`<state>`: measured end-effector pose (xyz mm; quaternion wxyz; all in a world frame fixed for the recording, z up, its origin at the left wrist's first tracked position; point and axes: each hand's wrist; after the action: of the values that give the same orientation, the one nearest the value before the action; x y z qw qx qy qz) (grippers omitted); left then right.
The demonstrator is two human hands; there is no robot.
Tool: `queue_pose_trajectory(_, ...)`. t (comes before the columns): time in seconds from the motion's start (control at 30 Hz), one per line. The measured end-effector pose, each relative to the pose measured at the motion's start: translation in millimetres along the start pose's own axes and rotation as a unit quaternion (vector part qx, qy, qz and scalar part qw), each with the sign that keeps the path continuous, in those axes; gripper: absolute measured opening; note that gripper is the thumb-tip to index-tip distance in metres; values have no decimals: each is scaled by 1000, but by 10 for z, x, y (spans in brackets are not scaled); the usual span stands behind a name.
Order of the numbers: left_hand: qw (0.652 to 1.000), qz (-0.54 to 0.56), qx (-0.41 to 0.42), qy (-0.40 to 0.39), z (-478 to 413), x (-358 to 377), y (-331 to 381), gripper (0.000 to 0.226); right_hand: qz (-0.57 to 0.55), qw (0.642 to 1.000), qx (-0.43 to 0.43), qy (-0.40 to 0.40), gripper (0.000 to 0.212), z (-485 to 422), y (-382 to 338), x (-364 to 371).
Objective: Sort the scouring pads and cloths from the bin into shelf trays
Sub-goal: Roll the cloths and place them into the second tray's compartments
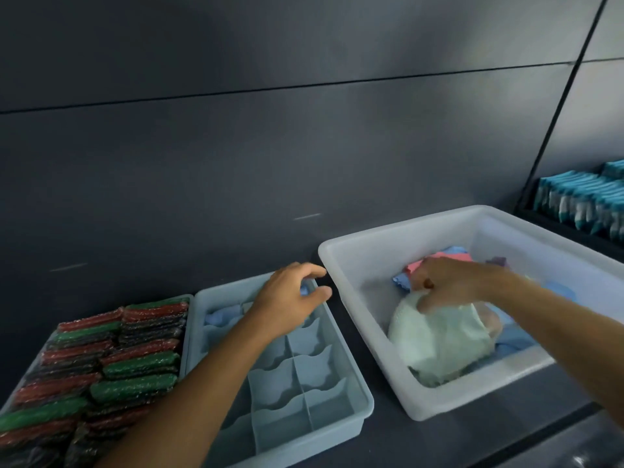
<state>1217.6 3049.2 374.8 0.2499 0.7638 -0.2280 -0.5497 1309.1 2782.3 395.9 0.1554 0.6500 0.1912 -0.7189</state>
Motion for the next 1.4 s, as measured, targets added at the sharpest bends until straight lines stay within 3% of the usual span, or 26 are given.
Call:
queue_pose_trajectory(0.1, 996, 85, 25, -3, 223, -134, 186, 40, -266, 962, -7, 62, 32, 206, -203, -459)
queue_pose_trajectory(0.2, 985, 156, 65, 36, 372, -252, 380, 69, -464, 879, -18, 112, 30, 324, -474, -770)
queue_pose_trajectory(0.3, 975, 125, 156, 94, 487, -341, 526, 93, -603, 792, -26, 88, 34, 363, -724, -896)
queue_pose_trajectory(0.37, 959, 87, 207, 171, 521, -401, 539, 89, -662, 745, -34, 67, 47, 370, -860, -905)
queue_pose_trajectory(0.43, 940, 94, 225, 237, 542, -498, 496, 70, -695, 717, -34, 48, 56, 368, -968, -868)
queue_pose_trajectory(0.5, 931, 112, 220, 270, 561, -633, 429, 48, -713, 700, -36, 22, 51, 368, -1044, -820)
queue_pose_trajectory(0.63, 925, 142, 193, 296, 622, -867, 360, 19, -725, 686, -54, -25, 20, 387, -1182, -741)
queue_pose_trajectory(0.67, 924, 195, 168, 282, 641, -932, 402, 12, -706, 706, -54, -27, 17, 381, -1224, -706)
queue_pose_trajectory(0.73, 921, 296, 85, 238, 648, -1074, 519, 9, -600, 798, -53, 17, 22, 347, -1313, -611)
queue_pose_trajectory(0.77, 927, 298, 55, 219, 634, -1145, 570, 9, -555, 828, -52, 57, 31, 347, -1373, -583)
queue_pose_trajectory(0.8, 942, 265, 47, 200, 606, -1206, 602, 11, -548, 829, -61, 90, 43, 357, -1431, -565)
queue_pose_trajectory(0.87, 967, 196, 53, 154, 570, -1332, 625, 13, -590, 791, -123, 108, 61, 411, -1601, -602)
queue_pose_trajectory(0.97, 978, 167, 52, 118, 529, -1440, 648, 7, -569, 782, -220, 131, 53, 510, -1869, -724)
queue_pose_trajectory(1.1, 978, 161, 15, 132, 559, -1608, 600, 9, -613, 737, -165, 232, 8, 424, -2027, -822)
queue_pose_trajectory(1.23, 982, 134, -54, 121, 679, -1804, 416, 7, -593, 752, -123, 261, 21, 340, -1990, -840)
queue_pose_trajectory(1.4, 950, 196, -100, 222, 652, -1757, 405, 15, -527, 755, -148, 361, 38, 302, -2089, -824)
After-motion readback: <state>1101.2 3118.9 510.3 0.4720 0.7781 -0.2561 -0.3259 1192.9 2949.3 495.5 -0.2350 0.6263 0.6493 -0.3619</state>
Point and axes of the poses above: each hand's wrist, its own z-axis away from the middle knuckle, its own x-axis out of the palm, y = z × x, and after that the axes turned 10 degrees about y, right-handed
